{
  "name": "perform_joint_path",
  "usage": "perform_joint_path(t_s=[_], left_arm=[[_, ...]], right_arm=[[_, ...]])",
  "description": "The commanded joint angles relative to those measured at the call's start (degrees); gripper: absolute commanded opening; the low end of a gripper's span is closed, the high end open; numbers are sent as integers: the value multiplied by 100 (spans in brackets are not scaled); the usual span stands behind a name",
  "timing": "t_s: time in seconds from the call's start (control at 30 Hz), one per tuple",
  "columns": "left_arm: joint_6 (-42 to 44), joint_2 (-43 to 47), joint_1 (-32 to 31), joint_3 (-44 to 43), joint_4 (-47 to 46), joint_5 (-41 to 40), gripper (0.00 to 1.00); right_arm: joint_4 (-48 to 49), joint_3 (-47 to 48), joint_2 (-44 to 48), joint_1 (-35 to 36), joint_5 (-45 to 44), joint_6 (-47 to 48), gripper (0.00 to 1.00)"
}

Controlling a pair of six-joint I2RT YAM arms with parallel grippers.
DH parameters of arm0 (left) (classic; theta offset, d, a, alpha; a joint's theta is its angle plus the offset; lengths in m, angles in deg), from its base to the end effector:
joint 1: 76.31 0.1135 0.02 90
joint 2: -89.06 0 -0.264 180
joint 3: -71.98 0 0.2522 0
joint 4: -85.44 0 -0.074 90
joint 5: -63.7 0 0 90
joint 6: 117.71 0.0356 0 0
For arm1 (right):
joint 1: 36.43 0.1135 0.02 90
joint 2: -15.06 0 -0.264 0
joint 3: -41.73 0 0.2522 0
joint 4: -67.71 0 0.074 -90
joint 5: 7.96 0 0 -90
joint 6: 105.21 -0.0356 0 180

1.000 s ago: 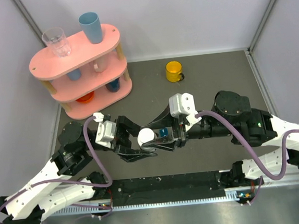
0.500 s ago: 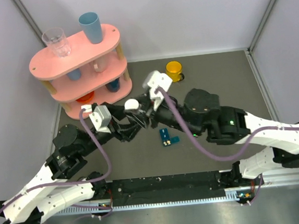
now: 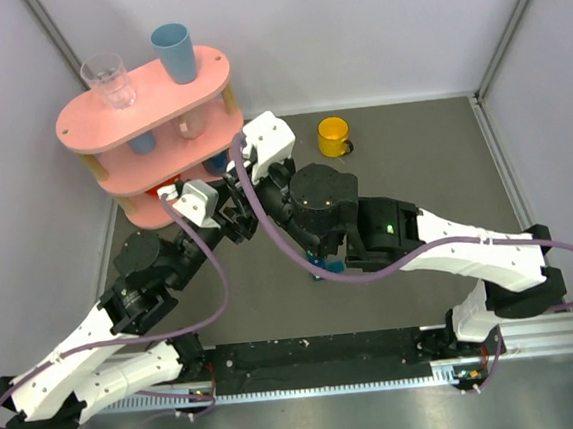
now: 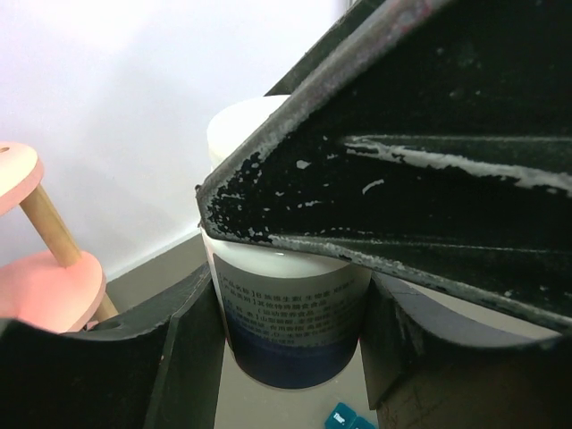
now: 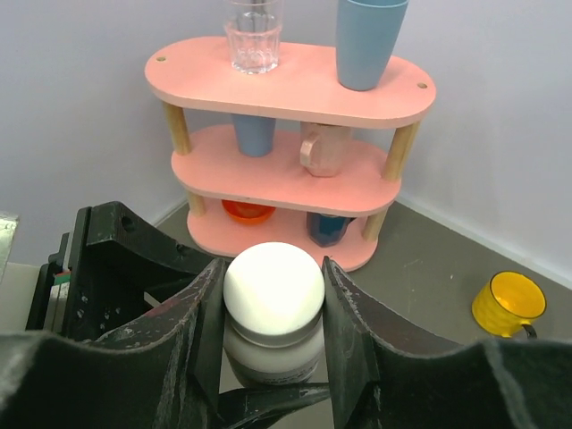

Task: Sort the pills into containers
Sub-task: Screw the lid of the pill bottle onto the pill bottle.

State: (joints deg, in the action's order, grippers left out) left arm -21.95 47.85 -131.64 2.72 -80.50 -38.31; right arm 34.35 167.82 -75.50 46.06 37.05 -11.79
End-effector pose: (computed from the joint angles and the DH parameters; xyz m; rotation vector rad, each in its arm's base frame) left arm 0.0912 -0.1188 0.4323 0.5272 1.2495 -0.5927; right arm 0.0677 0.3208 0.5278 -0.5270 1.4733 0.4912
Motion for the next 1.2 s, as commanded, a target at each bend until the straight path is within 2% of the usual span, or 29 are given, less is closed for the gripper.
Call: perform_joint_path(t_s=[0.0,0.1,0.2,0.23,0.33,0.4,0.53,0.7,0.93,1.03,1.17], left_arm=[[92,-107,-66,-163,-671,6,0],[48,-80,-66,-75,-732,58,0],[13,-80,-66,-48,-750,129,0],[4,-71,-66,-48,-742,146,0],[4,-71,-66,-57,-750,234,0],[4,-71,-66,-57,-742,278,0],[-5,-80,-66,-66,-680,357,0],[-75,-19,-66,-48,-548,542,0],[-233,175,-66,31,-267,1068,0],[-321,271,-66,101,-197,1604,0],[-409,333,-66,84,-118,2631,0]], right_arm=[[-273,52,-172,56,51,-70,11],[-273,-71,-67,56,254,-78,21],[-273,-185,4,56,377,-78,36],[-264,-238,12,56,412,-70,44],[-264,-343,91,56,640,-35,58],[-264,-396,153,56,799,-34,61],[-361,-493,381,73,1212,-25,75],[-361,-817,960,73,1739,-43,81],[-422,-1644,2121,73,3441,80,88],[-484,-1925,2534,65,3839,124,89],[-484,-2233,2912,65,3884,194,89]])
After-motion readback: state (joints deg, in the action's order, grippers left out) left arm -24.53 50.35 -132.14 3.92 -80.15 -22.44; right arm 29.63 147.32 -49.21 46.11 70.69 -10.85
